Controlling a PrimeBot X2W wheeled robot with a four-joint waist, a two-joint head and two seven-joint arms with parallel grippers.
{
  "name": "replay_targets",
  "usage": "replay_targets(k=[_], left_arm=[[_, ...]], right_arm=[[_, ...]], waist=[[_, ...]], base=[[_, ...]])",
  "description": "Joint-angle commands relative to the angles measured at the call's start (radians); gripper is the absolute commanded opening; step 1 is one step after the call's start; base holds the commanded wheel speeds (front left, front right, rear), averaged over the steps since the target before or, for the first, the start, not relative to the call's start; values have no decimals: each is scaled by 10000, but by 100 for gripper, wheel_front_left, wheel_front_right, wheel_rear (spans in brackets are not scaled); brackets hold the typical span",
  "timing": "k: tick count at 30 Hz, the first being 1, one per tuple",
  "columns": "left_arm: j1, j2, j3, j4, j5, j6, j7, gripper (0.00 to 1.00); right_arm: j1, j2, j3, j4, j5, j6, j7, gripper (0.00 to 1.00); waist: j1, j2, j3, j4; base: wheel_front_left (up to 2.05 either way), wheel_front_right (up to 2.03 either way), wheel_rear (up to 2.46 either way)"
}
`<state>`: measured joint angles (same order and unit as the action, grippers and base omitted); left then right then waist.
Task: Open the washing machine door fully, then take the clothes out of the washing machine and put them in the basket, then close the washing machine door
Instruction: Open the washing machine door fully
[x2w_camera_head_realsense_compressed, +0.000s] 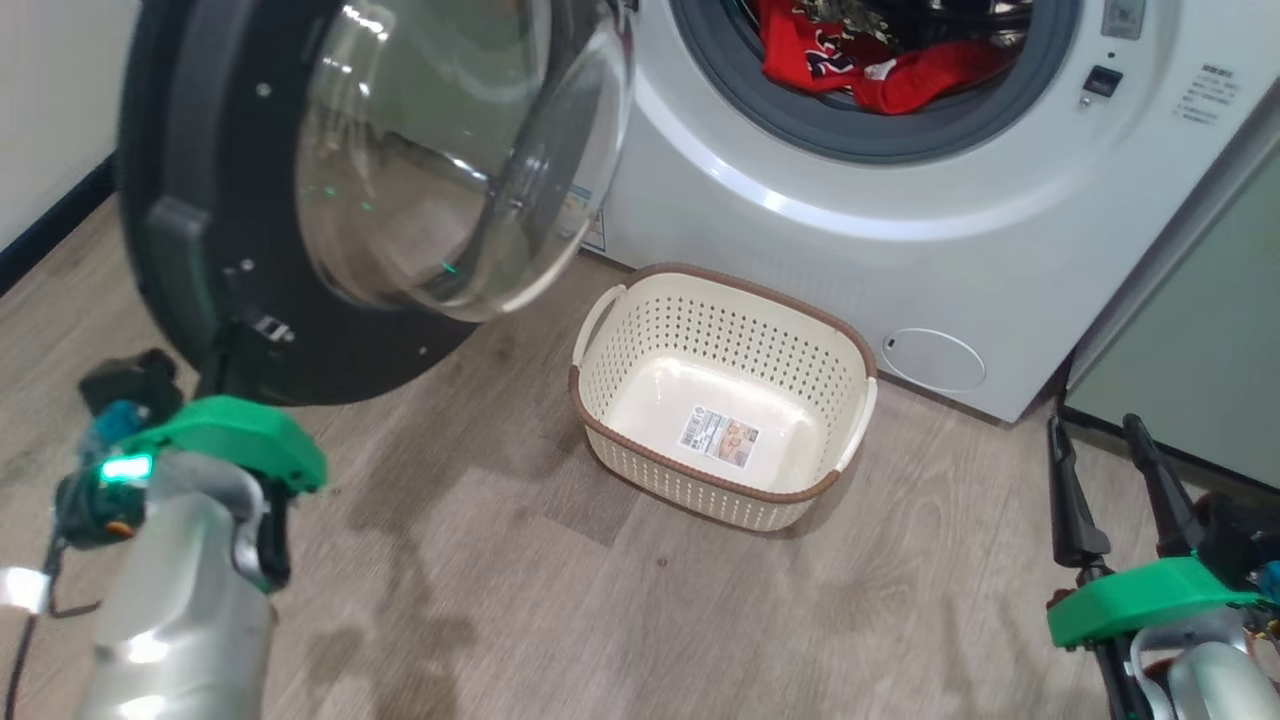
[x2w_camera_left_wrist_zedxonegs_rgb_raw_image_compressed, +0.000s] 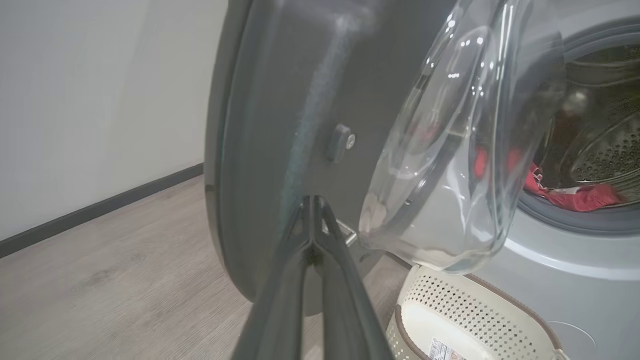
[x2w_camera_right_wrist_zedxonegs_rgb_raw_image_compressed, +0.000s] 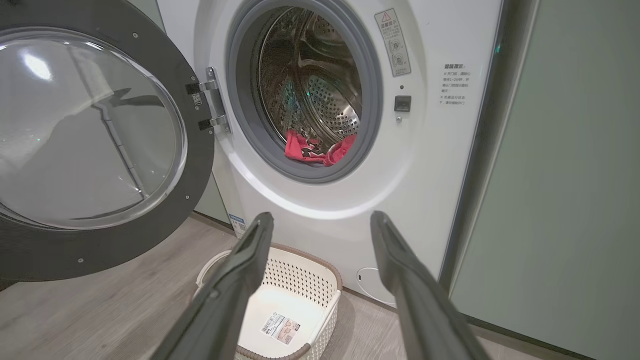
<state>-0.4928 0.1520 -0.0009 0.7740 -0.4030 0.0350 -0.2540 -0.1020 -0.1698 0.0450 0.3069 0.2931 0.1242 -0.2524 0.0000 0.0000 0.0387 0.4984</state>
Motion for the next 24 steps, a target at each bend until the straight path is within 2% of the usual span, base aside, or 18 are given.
replay_targets(k=[1,8,17,21,24], left_arm=[[-740,482,616,20,126,-33,-77,0],[-1271,654,1506,737,396,-186,-78,0],[-1256,683,2232,992,854,-397,-78,0],[-810,578,2445,726,1139,-525,-78,0],[-186,609,2282,-87,1843,-483,-78,0]], right_arm=[[-260,-290,193,-286,70,65,-93,100],[-416,-354,310,-263,73,65,-93,100],[-531,-315,418,-173,119,65,-93,100],[-412,-194,370,-151,128,65,-93,100],[-320,-84,342,-148,133,65,-93,100]], waist=[[0,0,88,-84],[0,0,315,-362],[0,0,264,-789],[0,0,-16,-1062],[0,0,-218,-1357]], base=[[0,0,0],[0,0,0],[0,0,0],[0,0,0],[0,0,0]])
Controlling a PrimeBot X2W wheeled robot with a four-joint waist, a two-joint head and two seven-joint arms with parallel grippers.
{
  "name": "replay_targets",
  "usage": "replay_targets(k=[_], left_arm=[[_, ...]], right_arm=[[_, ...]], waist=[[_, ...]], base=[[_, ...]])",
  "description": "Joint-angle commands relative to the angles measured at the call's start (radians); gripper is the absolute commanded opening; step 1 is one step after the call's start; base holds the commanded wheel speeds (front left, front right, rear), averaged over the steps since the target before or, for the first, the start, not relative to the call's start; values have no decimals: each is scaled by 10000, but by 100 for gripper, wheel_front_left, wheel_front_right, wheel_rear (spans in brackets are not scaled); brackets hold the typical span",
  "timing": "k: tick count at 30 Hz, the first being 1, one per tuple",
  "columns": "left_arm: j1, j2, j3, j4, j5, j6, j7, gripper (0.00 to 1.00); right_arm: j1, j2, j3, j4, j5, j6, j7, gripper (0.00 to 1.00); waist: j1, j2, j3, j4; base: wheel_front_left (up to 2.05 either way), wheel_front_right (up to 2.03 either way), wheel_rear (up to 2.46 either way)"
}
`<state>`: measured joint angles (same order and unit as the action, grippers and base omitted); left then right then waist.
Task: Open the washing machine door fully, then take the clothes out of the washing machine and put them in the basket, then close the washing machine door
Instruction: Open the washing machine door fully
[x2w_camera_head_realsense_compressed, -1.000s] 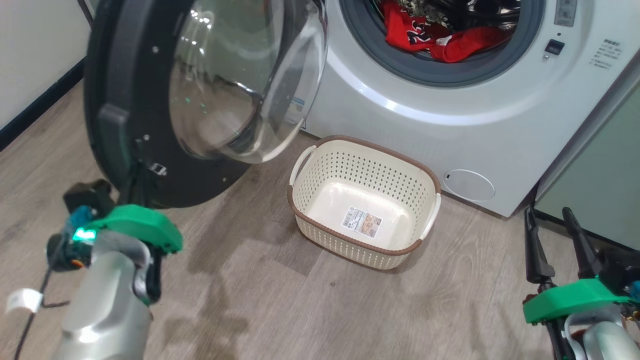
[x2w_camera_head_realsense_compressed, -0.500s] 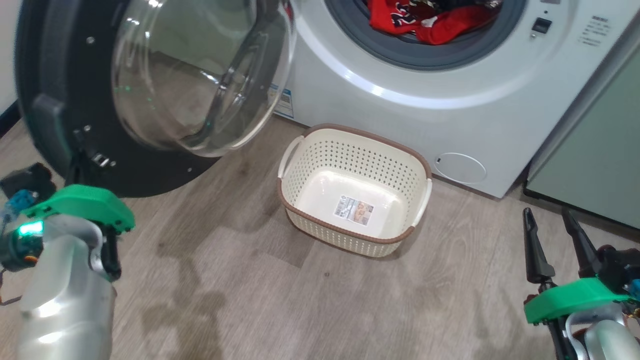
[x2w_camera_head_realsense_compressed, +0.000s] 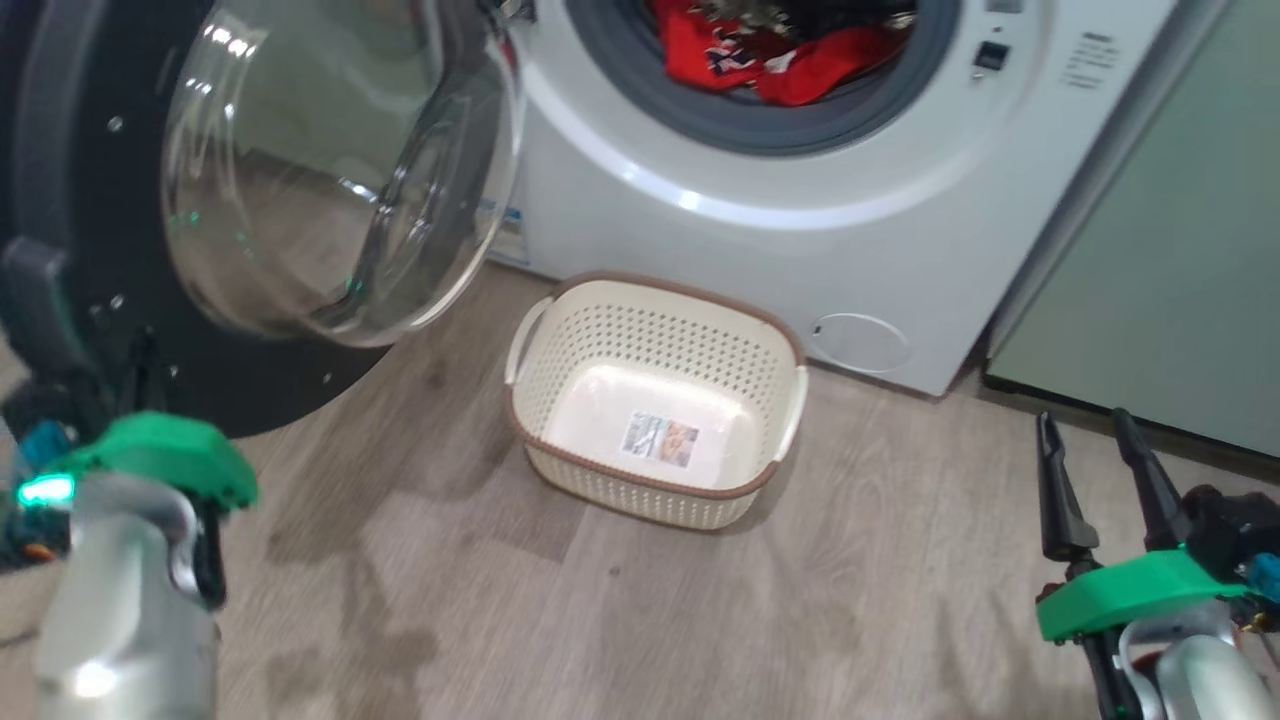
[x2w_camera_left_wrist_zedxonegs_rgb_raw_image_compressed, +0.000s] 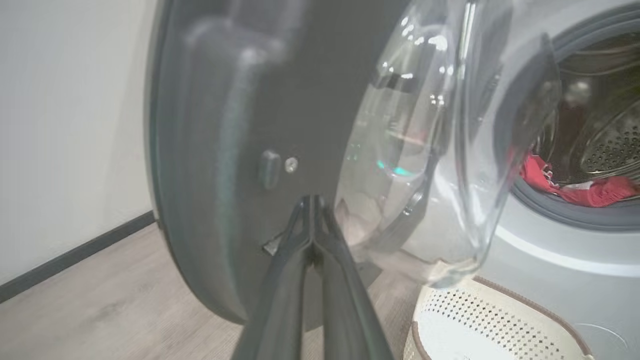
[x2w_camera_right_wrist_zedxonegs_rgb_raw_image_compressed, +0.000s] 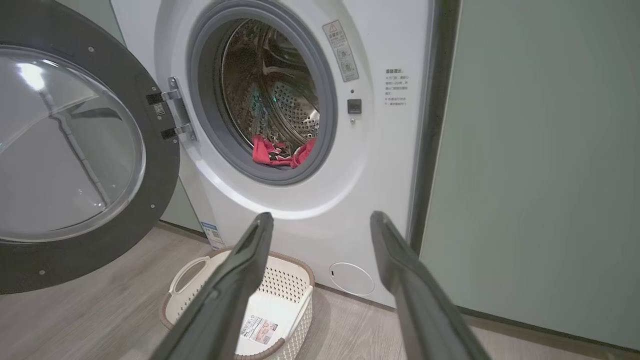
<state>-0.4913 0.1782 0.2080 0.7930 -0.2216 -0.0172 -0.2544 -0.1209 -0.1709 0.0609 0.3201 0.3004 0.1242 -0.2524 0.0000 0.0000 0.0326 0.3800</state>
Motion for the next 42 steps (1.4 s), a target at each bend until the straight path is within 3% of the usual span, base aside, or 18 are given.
replay_targets(k=[1,8,10,12,13,16,18,19,28,42], left_arm=[[51,215,212,-623,118,18,-74,0],[1602,-492,388,-2399,414,-386,-74,3],[1854,-657,358,-2582,424,-536,-74,24],[2024,-777,289,-2682,460,-655,-74,33],[2062,-816,262,-2691,469,-707,-74,44],[2129,-931,200,-2715,475,-814,-74,60],[2180,-1011,139,-2757,496,-857,-74,97],[2200,-1038,131,-2765,493,-877,-74,100],[2416,-1220,-23,-3016,608,-985,-74,100],[2529,-1229,-227,-2915,1070,-993,-74,100]], right_arm=[[-93,-38,164,-283,64,65,-93,100],[97,144,155,-304,39,65,-93,100],[111,189,141,-325,28,65,-93,100],[115,225,160,-348,9,65,-93,100],[121,230,163,-357,6,65,-93,100],[133,258,147,-391,-7,65,-93,100],[138,261,149,-407,-15,65,-93,100],[133,264,169,-409,-20,65,-93,100],[253,239,80,-537,-142,65,-93,100],[258,228,43,-595,-244,65,-93,100]], waist=[[0,0,-229,-264],[0,0,-638,-1088],[0,0,-690,-1371],[0,0,-714,-1692],[0,0,-716,-1840],[0,0,-701,-2334],[0,0,-675,-2680],[0,0,-659,-2878],[0,0,-513,-4180],[0,0,-576,-4241]], base=[[0,0,0],[0,0,0],[0,0,0],[0,0,0],[0,0,0],[0,0,0],[0,0,0],[0,0,0],[0,0,0],[0,0,0]])
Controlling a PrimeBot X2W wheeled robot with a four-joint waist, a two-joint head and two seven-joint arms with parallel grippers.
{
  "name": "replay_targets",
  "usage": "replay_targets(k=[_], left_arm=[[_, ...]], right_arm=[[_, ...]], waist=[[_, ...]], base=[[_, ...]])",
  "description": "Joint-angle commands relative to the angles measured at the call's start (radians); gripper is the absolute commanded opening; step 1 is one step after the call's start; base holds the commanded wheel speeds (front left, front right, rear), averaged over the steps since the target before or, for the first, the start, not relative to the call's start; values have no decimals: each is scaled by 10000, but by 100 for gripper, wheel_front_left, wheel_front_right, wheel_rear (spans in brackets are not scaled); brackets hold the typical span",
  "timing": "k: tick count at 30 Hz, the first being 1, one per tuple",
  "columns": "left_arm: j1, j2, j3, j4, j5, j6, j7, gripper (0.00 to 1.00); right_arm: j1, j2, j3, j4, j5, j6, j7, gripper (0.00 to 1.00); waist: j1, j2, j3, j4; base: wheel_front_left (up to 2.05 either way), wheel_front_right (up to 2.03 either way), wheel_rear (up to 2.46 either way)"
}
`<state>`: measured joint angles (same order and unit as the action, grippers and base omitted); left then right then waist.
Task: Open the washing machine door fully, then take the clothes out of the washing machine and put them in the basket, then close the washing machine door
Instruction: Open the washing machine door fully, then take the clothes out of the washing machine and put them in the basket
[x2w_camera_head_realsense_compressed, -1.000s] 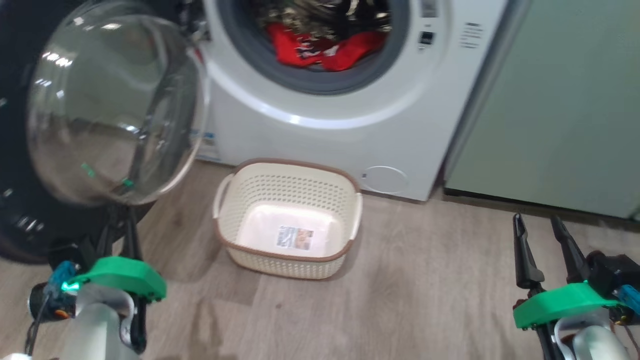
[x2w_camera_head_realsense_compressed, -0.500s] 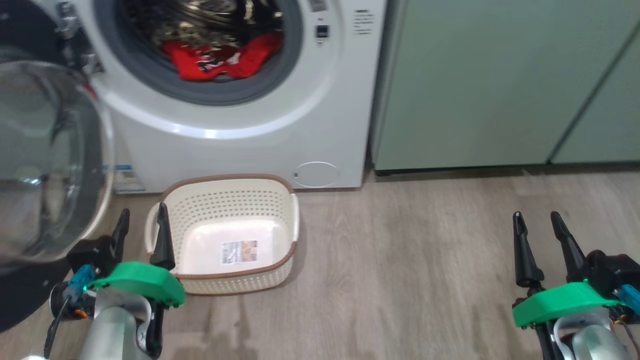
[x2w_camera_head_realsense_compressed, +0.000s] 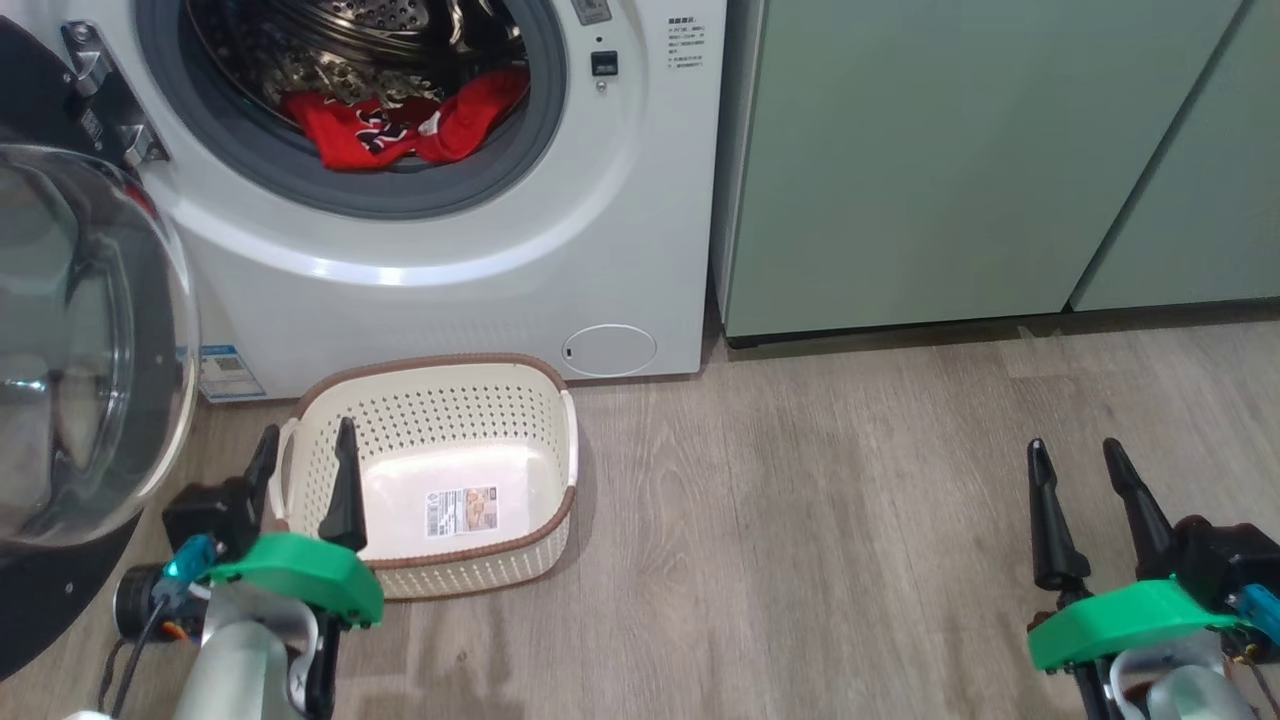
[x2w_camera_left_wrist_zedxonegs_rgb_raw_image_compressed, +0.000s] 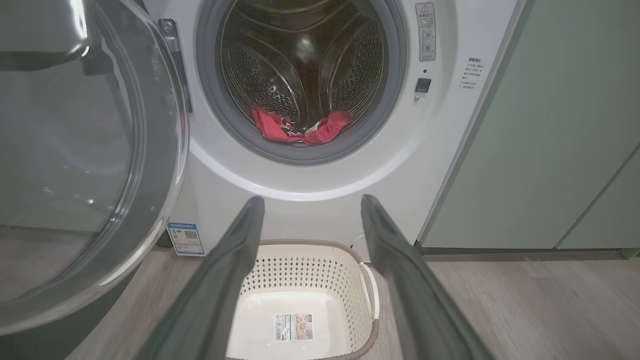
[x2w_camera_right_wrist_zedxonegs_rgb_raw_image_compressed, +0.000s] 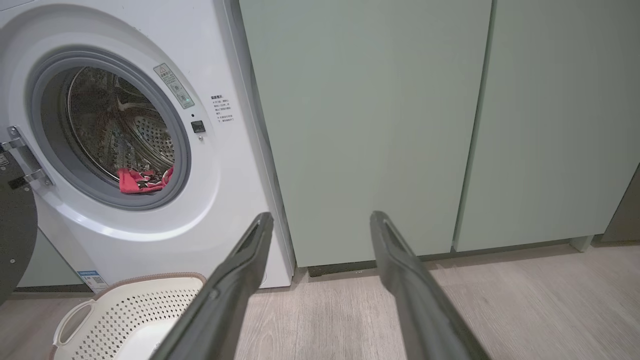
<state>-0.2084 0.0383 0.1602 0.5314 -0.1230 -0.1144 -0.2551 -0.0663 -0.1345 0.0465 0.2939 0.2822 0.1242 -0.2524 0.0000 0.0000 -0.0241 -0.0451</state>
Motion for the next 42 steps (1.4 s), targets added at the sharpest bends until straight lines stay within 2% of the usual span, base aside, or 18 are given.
replay_targets(k=[1,15,24,42], left_arm=[[-295,170,252,-300,132,-4,-66,100],[-445,150,362,-284,165,-26,-66,100],[-611,140,-11,-114,-22,-115,-67,100],[-1129,125,53,81,-317,-50,-67,100]], right_arm=[[-294,-133,195,-335,-62,65,-93,100],[-298,-134,273,-330,-24,65,-93,100],[-307,-121,303,-299,-4,65,-93,100],[-404,-63,313,-323,12,65,-93,100]], waist=[[0,0,-21,17],[0,0,15,84],[0,0,94,80],[0,0,223,135]], base=[[0,0,0],[0,0,0],[20,-20,0],[175,-175,0]])
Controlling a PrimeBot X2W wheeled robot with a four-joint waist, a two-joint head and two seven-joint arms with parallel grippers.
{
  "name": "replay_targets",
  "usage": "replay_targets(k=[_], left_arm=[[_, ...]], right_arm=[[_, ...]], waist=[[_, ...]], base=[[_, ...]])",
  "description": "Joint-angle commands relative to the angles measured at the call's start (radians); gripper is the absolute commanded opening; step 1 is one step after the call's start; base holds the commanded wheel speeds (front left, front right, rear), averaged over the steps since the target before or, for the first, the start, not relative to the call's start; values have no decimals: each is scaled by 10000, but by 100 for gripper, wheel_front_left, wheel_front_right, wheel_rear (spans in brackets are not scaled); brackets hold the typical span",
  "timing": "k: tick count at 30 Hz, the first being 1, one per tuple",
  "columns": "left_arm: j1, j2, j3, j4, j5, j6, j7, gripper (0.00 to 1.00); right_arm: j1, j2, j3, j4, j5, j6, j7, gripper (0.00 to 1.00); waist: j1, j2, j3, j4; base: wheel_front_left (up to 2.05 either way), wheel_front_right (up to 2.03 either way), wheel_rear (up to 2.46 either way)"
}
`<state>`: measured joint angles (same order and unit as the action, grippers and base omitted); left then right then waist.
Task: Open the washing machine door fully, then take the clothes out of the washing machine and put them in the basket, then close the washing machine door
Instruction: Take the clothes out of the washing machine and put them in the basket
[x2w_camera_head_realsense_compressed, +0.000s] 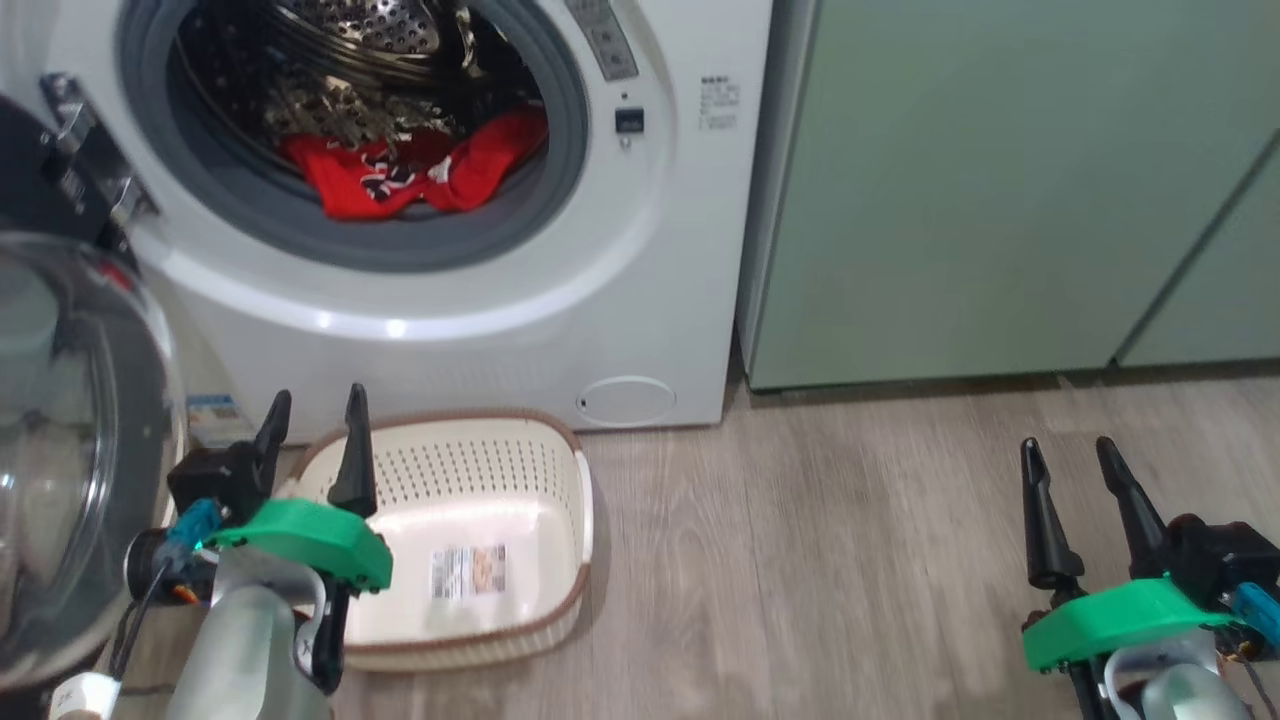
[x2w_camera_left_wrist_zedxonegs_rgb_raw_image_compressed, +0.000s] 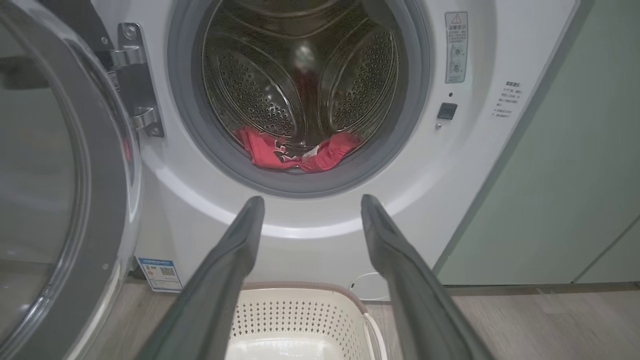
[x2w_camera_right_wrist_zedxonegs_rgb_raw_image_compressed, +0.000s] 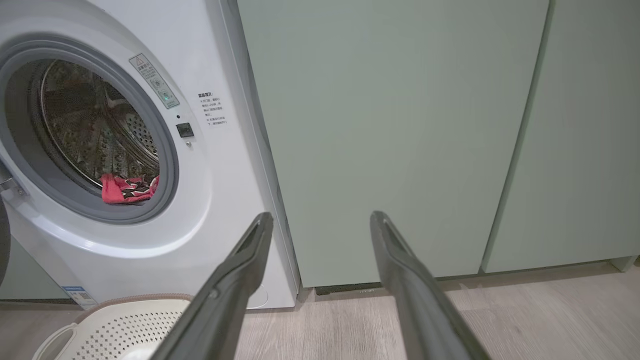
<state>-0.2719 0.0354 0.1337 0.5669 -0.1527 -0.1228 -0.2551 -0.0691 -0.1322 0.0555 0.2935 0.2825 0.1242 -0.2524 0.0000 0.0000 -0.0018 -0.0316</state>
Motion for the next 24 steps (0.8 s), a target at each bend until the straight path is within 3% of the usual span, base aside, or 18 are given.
replay_targets(k=[1,9,16,24], left_arm=[[-504,154,329,-265,-22,46,-67,100],[-491,151,354,-427,35,178,-67,100],[-452,150,186,-272,-59,265,-67,100],[-1002,315,-106,1335,174,277,17,100]], right_arm=[[-380,-85,222,-317,8,65,-93,100],[-451,-97,238,-305,16,65,-93,100],[-499,-96,297,-299,31,65,-93,100],[-585,-79,478,-273,47,65,-93,100]], waist=[[0,0,4,4],[0,0,81,31],[0,0,108,25],[0,0,243,-151]], base=[[194,-194,0],[135,-131,-4],[25,-25,0],[0,0,0]])
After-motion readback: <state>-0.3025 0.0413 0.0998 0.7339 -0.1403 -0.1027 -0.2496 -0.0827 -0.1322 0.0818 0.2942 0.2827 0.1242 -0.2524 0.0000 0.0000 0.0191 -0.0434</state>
